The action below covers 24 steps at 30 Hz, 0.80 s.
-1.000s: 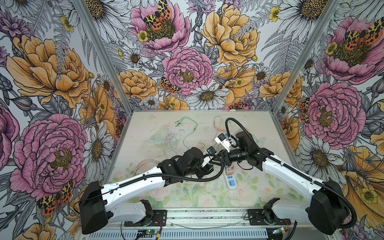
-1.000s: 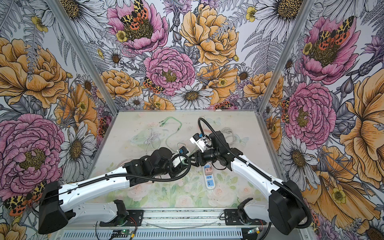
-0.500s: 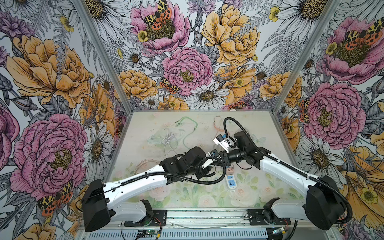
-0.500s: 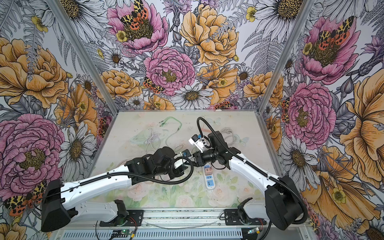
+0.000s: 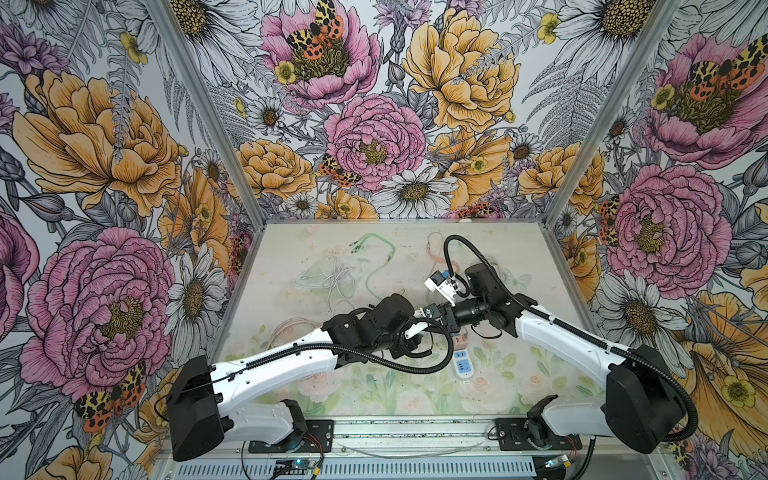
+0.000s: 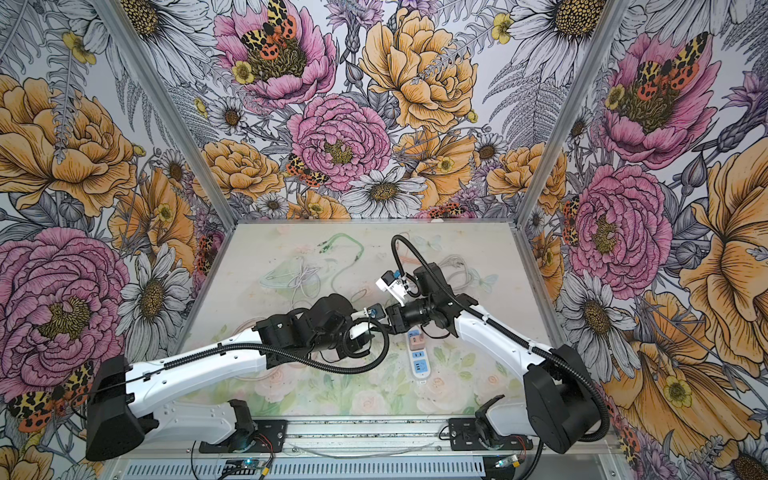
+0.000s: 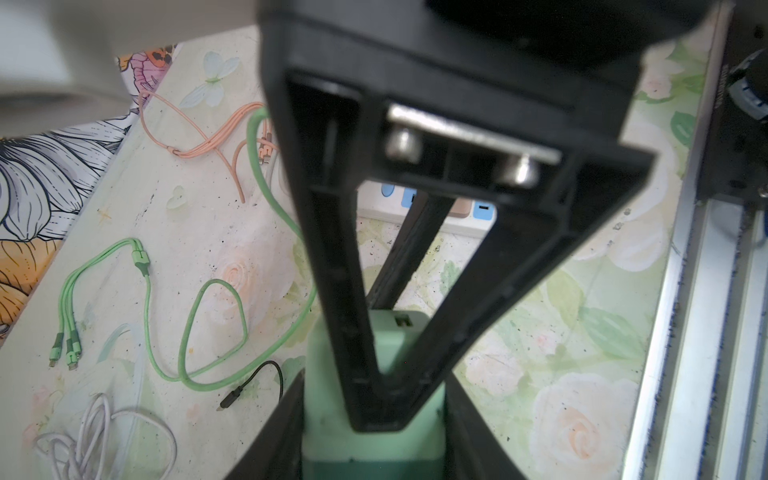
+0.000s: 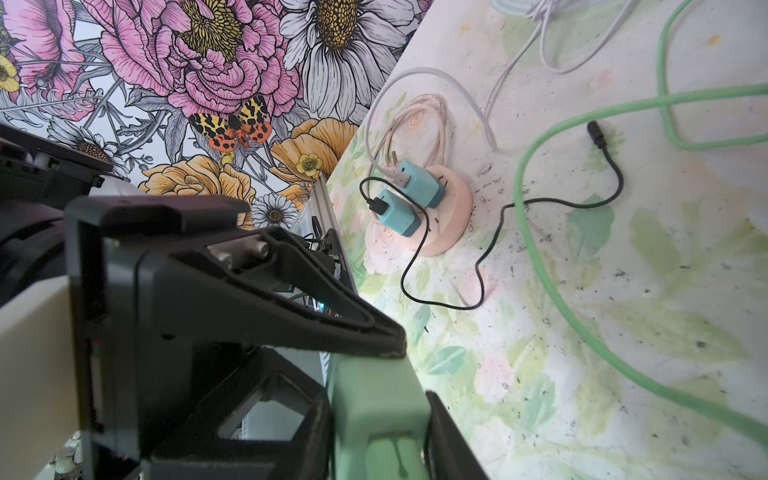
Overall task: Insert the plug
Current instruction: 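Close the right gripper on the green charger held by the left gripper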
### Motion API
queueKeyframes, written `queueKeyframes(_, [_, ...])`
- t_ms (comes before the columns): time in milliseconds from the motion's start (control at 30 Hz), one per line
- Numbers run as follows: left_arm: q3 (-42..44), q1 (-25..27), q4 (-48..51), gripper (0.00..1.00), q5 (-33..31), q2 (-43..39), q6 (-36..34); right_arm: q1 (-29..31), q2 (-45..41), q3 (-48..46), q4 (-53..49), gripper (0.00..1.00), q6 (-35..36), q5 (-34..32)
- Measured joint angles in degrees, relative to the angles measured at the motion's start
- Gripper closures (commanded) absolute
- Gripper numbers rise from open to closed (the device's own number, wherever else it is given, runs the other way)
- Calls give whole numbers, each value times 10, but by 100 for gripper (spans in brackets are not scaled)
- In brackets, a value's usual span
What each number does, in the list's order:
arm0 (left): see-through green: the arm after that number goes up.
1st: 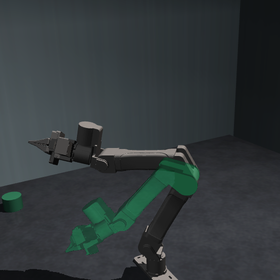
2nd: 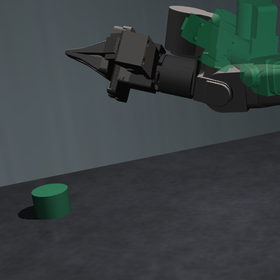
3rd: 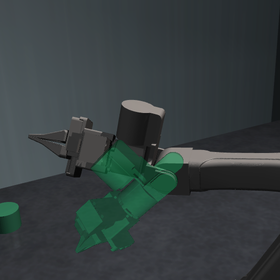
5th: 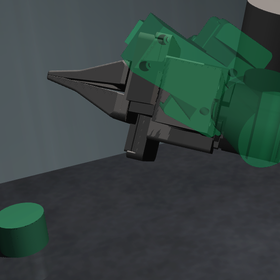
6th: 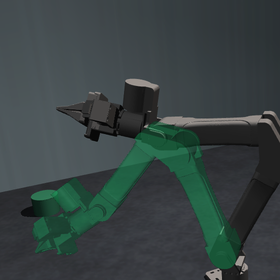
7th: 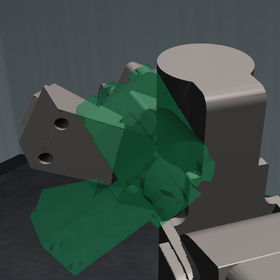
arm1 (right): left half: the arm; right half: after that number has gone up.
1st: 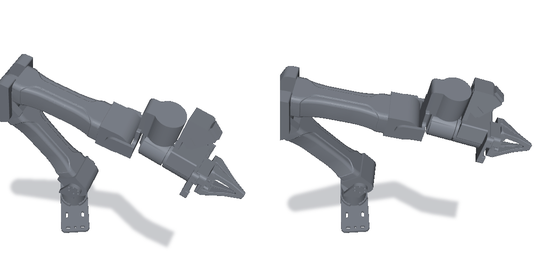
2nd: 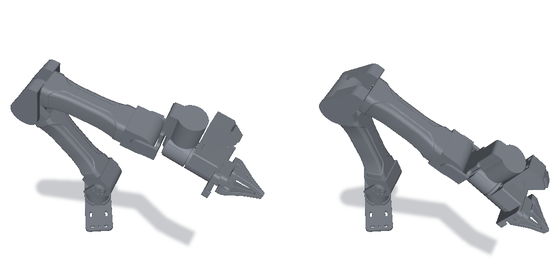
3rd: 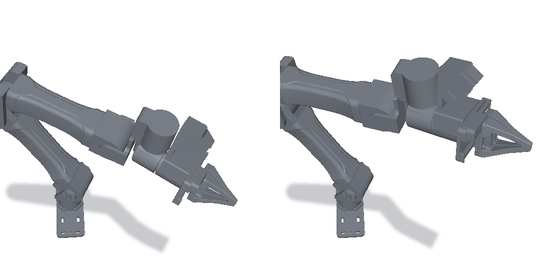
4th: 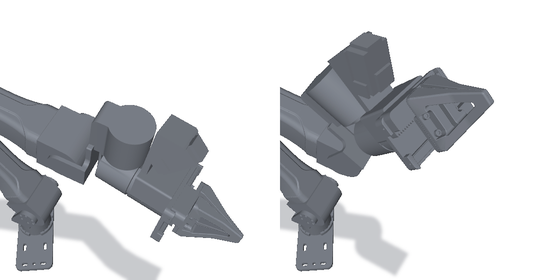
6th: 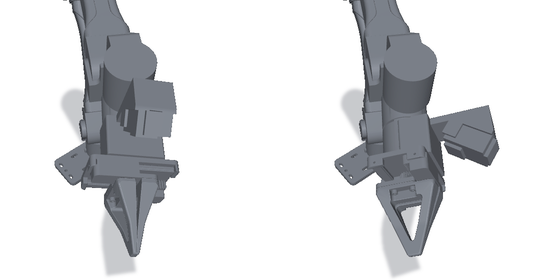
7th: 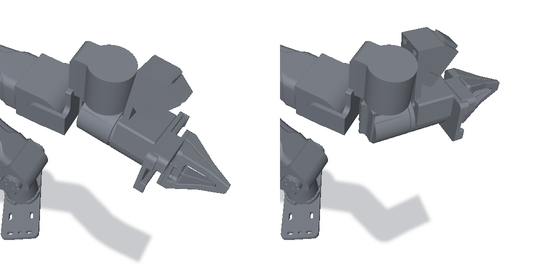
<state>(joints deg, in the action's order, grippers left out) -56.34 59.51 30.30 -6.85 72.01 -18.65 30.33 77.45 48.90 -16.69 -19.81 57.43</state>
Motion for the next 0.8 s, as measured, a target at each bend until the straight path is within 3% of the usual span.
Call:
queueKeyframes(100, [0, 0, 0, 62, -1, 0, -9, 3, 6, 0, 2, 64, 1, 6])
queueKeyframes(233, [0, 0, 2, 61, -4, 0, -19, 3, 7, 0, 2, 76, -9, 9])
queueKeyframes(333, [0, 0, 2, 54, -5, 1, -23, 3, 7, 0, 3, 100, -10, 9])
queueKeyframes(533, [-2, 0, -24, 31, -11, 1, -22, 10, 7, 0, 4, 100, 2, 0])
queueKeyframes(800, [5, -5, -49, 27, -22, -25, 9, -4, -11, 0, 3, 100, 10, -16])
